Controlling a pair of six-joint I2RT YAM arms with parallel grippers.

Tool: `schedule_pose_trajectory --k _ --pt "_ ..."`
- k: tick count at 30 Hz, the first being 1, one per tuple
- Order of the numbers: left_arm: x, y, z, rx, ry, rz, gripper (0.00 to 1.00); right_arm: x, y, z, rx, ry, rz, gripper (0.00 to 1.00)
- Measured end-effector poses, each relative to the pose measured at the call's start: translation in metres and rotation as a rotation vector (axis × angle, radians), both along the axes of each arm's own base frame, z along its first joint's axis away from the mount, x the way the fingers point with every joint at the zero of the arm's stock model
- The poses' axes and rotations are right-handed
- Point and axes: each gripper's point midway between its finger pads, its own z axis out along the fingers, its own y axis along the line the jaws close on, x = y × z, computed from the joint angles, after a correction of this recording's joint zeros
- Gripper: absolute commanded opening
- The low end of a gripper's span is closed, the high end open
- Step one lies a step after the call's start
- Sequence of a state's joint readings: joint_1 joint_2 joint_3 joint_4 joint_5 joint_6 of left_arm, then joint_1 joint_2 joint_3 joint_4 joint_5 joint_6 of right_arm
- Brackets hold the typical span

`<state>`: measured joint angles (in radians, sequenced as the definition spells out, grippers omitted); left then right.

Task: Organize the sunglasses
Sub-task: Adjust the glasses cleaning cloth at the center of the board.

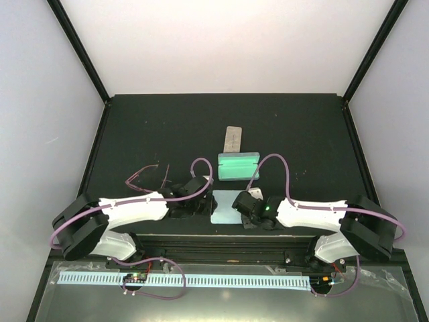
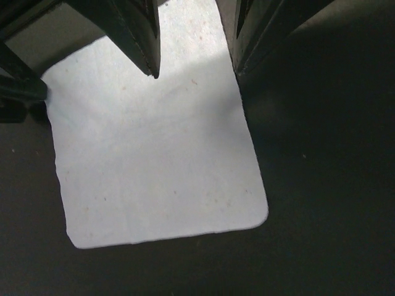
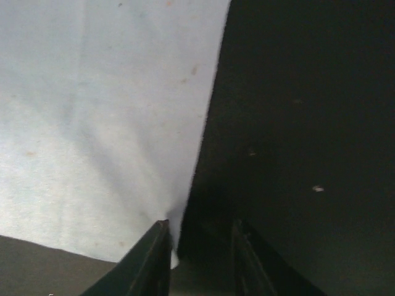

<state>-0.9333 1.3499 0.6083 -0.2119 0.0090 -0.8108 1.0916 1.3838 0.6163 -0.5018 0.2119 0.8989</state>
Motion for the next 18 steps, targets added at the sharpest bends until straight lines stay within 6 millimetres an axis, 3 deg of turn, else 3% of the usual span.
schedule_pose_trajectory --k 4,9,18 --pt "0.011 0.004 0.001 0.016 -0.013 0.020 0.39 0.016 -0.011 0.009 -0.032 -0.038 -0.042 0.34" --pt "0.026 0.012 -0.003 0.045 -0.009 0.052 0.39 0.057 -0.014 0.025 -0.011 -0.123 -0.086 0.33" --pt "0.051 0.018 -0.023 0.092 0.032 0.084 0.35 0.091 0.003 0.012 -0.026 -0.156 -0.042 0.30"
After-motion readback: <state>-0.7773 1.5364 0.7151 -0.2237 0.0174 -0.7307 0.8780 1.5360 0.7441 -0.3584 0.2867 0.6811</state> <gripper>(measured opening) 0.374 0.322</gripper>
